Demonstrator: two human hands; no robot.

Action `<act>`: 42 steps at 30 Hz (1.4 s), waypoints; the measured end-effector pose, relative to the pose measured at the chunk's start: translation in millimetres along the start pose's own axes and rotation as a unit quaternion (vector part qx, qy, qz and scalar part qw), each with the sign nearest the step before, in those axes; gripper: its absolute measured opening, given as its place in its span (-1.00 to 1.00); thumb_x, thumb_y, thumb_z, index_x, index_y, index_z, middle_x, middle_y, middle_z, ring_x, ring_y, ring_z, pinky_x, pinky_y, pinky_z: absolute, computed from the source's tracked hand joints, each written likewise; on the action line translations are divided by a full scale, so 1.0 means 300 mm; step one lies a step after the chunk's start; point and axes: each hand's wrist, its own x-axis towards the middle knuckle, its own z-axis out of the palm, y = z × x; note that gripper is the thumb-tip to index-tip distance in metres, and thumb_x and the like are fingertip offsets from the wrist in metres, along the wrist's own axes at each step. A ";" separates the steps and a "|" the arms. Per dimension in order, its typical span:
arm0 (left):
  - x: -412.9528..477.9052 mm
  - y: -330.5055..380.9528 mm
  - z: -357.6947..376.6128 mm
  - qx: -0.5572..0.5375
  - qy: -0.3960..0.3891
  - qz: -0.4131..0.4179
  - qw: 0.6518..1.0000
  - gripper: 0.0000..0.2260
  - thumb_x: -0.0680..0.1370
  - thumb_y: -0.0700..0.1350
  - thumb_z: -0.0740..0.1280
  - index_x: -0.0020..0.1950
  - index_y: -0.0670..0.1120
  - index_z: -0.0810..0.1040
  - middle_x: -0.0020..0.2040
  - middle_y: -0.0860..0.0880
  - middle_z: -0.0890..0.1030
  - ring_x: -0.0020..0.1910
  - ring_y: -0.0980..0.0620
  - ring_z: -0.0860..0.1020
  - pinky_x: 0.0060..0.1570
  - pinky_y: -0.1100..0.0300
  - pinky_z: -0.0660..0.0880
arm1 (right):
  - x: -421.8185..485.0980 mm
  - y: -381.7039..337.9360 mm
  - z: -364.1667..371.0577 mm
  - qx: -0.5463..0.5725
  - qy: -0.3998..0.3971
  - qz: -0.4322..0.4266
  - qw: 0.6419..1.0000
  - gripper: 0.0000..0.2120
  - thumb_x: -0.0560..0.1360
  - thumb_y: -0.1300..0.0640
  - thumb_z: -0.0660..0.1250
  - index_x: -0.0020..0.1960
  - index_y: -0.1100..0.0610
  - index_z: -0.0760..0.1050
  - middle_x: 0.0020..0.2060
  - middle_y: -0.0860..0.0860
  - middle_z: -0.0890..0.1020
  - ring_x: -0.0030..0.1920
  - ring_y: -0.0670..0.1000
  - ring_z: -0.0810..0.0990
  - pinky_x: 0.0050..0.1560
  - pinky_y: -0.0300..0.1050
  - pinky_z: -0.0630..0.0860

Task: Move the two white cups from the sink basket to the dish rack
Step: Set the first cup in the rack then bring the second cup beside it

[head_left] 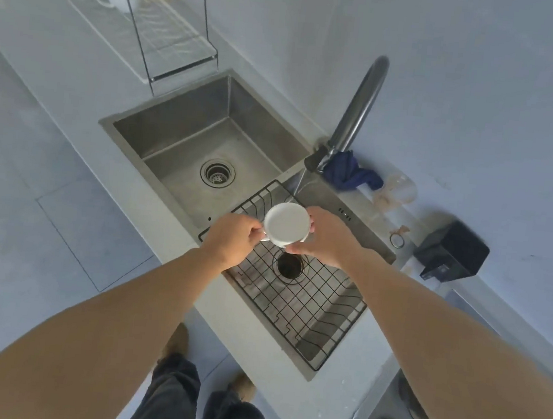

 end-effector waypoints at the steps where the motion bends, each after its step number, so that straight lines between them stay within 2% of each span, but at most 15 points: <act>1: -0.008 -0.008 -0.050 -0.006 0.018 -0.005 1.000 -0.83 0.60 -0.04 0.35 0.02 -0.08 0.71 -0.25 -0.05 0.67 -0.30 -0.05 0.55 -0.29 0.11 0.46 | 0.020 -0.046 -0.015 -0.002 0.003 -0.016 1.000 -0.37 0.22 -0.11 0.63 0.21 -0.03 0.48 0.02 -0.11 0.61 0.03 -0.03 0.58 0.00 -0.06 0.51; 4: -0.029 -0.051 -0.207 -0.012 0.055 -0.018 0.998 -0.82 0.61 -0.06 0.34 0.02 -0.10 0.71 -0.21 -0.09 0.69 -0.22 -0.09 0.61 -0.17 0.00 0.57 | 0.090 -0.197 -0.054 -0.010 0.001 -0.053 0.999 -0.35 0.21 -0.15 0.63 0.23 -0.02 0.51 0.03 -0.10 0.63 0.03 -0.02 0.60 0.06 0.01 0.56; 6: -0.042 -0.100 -0.311 0.006 0.075 -0.027 0.997 -0.81 0.61 -0.06 0.32 0.02 -0.09 0.71 -0.18 -0.09 0.69 -0.19 -0.10 0.61 -0.14 0.00 0.58 | 0.144 -0.303 -0.066 -0.011 -0.001 -0.075 0.997 -0.33 0.21 -0.17 0.62 0.24 -0.02 0.51 0.04 -0.08 0.63 0.03 -0.02 0.61 0.07 0.06 0.58; 10: -0.067 -0.238 -0.509 0.034 0.103 -0.048 0.993 -0.80 0.63 -0.06 0.27 0.01 -0.07 0.69 -0.21 -0.07 0.65 -0.21 -0.09 0.56 -0.23 0.10 0.47 | 0.260 -0.542 -0.053 -0.032 0.009 -0.114 0.993 -0.33 0.20 -0.19 0.62 0.23 -0.05 0.51 0.03 -0.09 0.62 -0.01 -0.03 0.60 0.02 0.03 0.59; 13: -0.091 -0.376 -0.642 0.032 0.122 -0.061 0.990 -0.80 0.62 -0.08 0.27 -0.04 -0.08 0.68 -0.27 -0.05 0.60 -0.23 -0.08 0.54 -0.27 0.11 0.43 | 0.354 -0.731 -0.013 -0.033 0.010 -0.148 0.988 -0.36 0.19 -0.12 0.64 0.22 -0.08 0.54 -0.01 -0.13 0.64 -0.03 -0.05 0.61 0.02 0.02 0.59; 17: -0.103 -0.583 -0.820 0.038 0.145 -0.068 0.986 -0.76 0.61 -0.08 0.29 -0.25 -0.05 0.55 -0.38 0.01 0.48 -0.29 -0.06 0.46 -0.39 0.19 0.23 | 0.497 -0.984 0.061 -0.038 0.001 -0.152 0.988 -0.32 0.19 -0.06 0.65 0.25 -0.02 0.51 0.10 -0.04 0.60 0.06 0.03 0.60 0.10 0.06 0.56; 19: -0.097 -0.683 -0.911 0.042 0.152 -0.072 0.985 -0.73 0.61 -0.07 0.28 -0.30 -0.05 0.47 -0.39 0.00 0.48 -0.30 -0.07 0.46 -0.40 0.18 0.27 | 0.574 -1.100 0.094 -0.038 0.000 -0.155 0.987 -0.33 0.20 -0.06 0.65 0.25 -0.01 0.52 0.11 -0.02 0.60 0.08 0.04 0.59 0.14 0.11 0.55; 22: -0.079 -0.813 -1.043 0.037 0.157 -0.085 0.983 -0.75 0.61 -0.05 0.26 -0.22 -0.10 0.57 -0.36 -0.03 0.54 -0.27 -0.09 0.52 -0.32 0.10 0.40 | 0.681 -1.257 0.134 -0.049 0.010 -0.153 0.987 -0.30 0.22 -0.08 0.64 0.28 0.02 0.48 0.15 -0.01 0.55 0.11 0.04 0.55 0.17 0.10 0.52; 25: -0.058 -0.920 -1.151 0.031 0.158 -0.092 0.983 -0.75 0.62 -0.04 0.27 -0.19 -0.11 0.59 -0.36 -0.03 0.54 -0.27 -0.09 0.52 -0.30 0.07 0.44 | 0.773 -1.379 0.164 -0.066 0.023 -0.148 0.986 -0.26 0.22 -0.10 0.64 0.30 0.05 0.44 0.16 0.01 0.51 0.10 0.06 0.54 0.15 0.07 0.50; 32: 0.048 -1.099 -1.318 0.052 0.158 -0.098 0.981 -0.74 0.62 -0.02 0.25 -0.16 -0.10 0.61 -0.30 -0.05 0.60 -0.22 -0.09 0.58 -0.24 0.04 0.52 | 0.969 -1.556 0.188 -0.071 0.025 -0.148 0.986 -0.19 0.24 -0.08 0.64 0.38 0.04 0.37 0.21 0.01 0.48 0.15 0.07 0.51 0.21 0.09 0.47; 34: 0.102 -1.142 -1.346 0.053 0.160 -0.100 0.981 -0.74 0.62 -0.01 0.25 -0.18 -0.10 0.59 -0.31 -0.05 0.60 -0.23 -0.09 0.57 -0.29 0.07 0.48 | 1.038 -1.580 0.189 -0.066 0.025 -0.143 0.987 -0.18 0.25 -0.08 0.64 0.39 0.03 0.36 0.22 0.00 0.47 0.16 0.07 0.51 0.22 0.11 0.47; 39: 0.288 -1.246 -1.386 0.028 0.148 -0.107 0.983 -0.71 0.60 -0.04 0.26 -0.29 -0.10 0.48 -0.43 0.00 0.43 -0.37 -0.05 0.40 -0.39 0.13 0.29 | 1.242 -1.584 0.194 -0.047 0.022 -0.126 0.991 -0.18 0.24 -0.06 0.65 0.40 0.02 0.36 0.25 -0.01 0.46 0.17 0.06 0.51 0.24 0.13 0.46; 42: 0.432 -1.311 -1.396 0.022 0.136 -0.096 0.986 -0.70 0.60 -0.05 0.25 -0.31 -0.13 0.43 -0.44 -0.01 0.38 -0.37 -0.04 0.33 -0.38 0.12 0.26 | 1.379 -1.556 0.202 -0.026 0.025 -0.106 0.994 -0.18 0.24 -0.06 0.64 0.40 0.00 0.35 0.19 -0.06 0.44 0.16 0.04 0.51 0.22 0.11 0.47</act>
